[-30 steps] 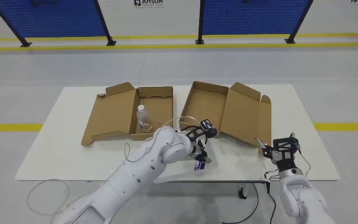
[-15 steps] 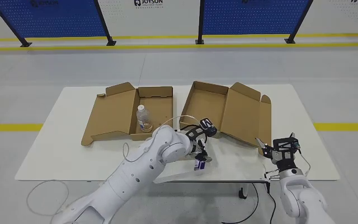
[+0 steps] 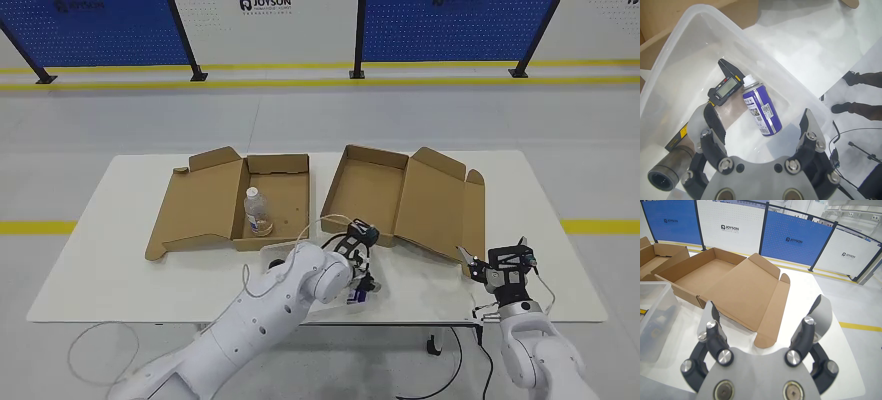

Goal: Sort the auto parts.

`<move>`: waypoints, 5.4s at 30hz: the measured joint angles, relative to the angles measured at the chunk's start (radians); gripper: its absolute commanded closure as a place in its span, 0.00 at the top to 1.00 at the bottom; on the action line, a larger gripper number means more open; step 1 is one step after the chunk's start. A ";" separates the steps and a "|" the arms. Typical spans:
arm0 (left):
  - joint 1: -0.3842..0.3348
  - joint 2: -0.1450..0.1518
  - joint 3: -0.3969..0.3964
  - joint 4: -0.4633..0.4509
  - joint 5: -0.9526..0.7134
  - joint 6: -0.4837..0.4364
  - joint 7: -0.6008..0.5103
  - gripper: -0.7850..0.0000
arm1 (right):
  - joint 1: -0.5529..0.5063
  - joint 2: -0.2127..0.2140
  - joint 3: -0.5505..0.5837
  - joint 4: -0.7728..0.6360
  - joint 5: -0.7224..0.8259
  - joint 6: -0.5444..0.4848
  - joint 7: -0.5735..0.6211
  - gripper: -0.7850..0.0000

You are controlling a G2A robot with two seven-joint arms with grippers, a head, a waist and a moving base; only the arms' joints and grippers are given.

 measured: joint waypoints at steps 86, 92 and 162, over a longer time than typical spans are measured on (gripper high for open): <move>0.163 -0.023 -0.190 -0.164 0.218 0.057 0.006 0.00 | 0.000 0.000 0.000 0.000 0.000 0.000 0.000 1.00; 0.257 0.002 -0.267 -0.308 0.267 0.044 0.072 0.00 | 0.000 0.000 0.000 0.000 0.000 0.000 0.000 1.00; 0.155 -0.048 -0.347 0.118 0.369 0.281 0.606 0.00 | 0.000 0.000 0.000 0.000 0.000 0.000 0.000 1.00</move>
